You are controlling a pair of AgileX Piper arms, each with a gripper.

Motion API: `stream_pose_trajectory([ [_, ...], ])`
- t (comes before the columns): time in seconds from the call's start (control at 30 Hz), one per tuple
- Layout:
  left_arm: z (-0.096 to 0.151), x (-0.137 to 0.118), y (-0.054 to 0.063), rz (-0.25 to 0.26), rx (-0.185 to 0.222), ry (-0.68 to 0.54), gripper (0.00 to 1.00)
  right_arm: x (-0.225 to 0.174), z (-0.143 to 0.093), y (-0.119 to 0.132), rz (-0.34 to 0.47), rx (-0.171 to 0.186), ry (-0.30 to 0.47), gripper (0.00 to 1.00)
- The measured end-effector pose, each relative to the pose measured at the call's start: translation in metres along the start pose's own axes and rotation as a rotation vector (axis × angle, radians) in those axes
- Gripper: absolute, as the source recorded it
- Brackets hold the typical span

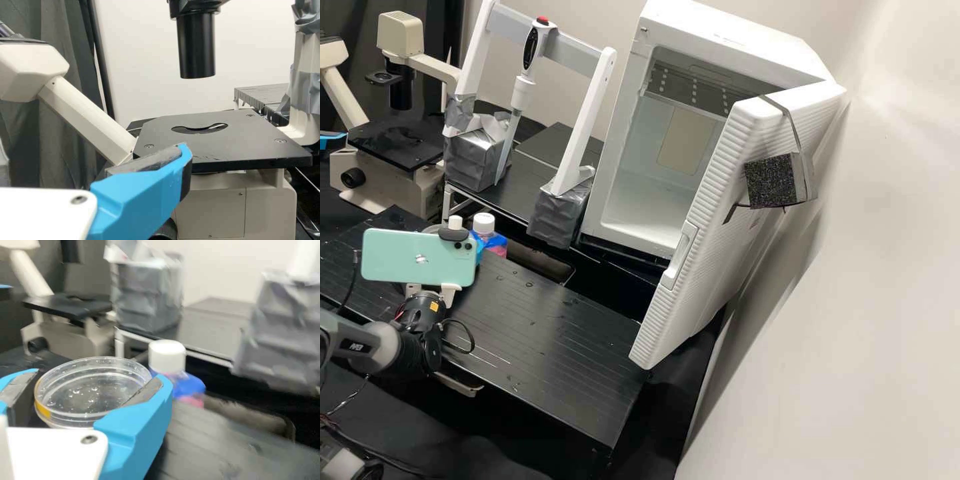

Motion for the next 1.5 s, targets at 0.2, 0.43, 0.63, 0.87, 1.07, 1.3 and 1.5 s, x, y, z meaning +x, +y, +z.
stream_pose_trajectory([
  [0.2, 0.000, 0.000, 0.000, 0.000, 0.000, 0.000, 1.00, 0.006, -0.023, 0.007, 0.006, -0.048, 0.101, 0.00],
  [0.43, 0.000, 0.000, 0.000, 0.000, 0.000, 0.000, 1.00, 0.036, -0.062, 0.023, -0.008, -0.102, 0.244, 0.00],
  [0.63, 0.000, 0.000, 0.000, 0.000, 0.000, 0.000, 1.00, 0.074, -0.085, 0.026, -0.071, -0.129, 0.285, 0.00],
  [0.87, 0.000, 0.000, 0.000, 0.000, 0.000, 0.000, 1.00, 0.121, -0.101, 0.024, -0.129, -0.137, 0.257, 0.00],
  [1.07, 0.000, 0.000, 0.000, 0.000, 0.000, 0.000, 1.00, 0.160, -0.117, 0.020, -0.161, -0.141, 0.234, 0.00],
  [1.3, 0.000, 0.000, 0.000, 0.000, 0.000, 0.000, 1.00, 0.202, -0.128, 0.010, -0.193, -0.145, 0.230, 0.00],
  [1.5, 0.000, 0.000, 0.000, 0.000, 0.000, 0.000, 1.00, 0.231, -0.133, 0.011, -0.199, -0.107, 0.220, 0.00],
])
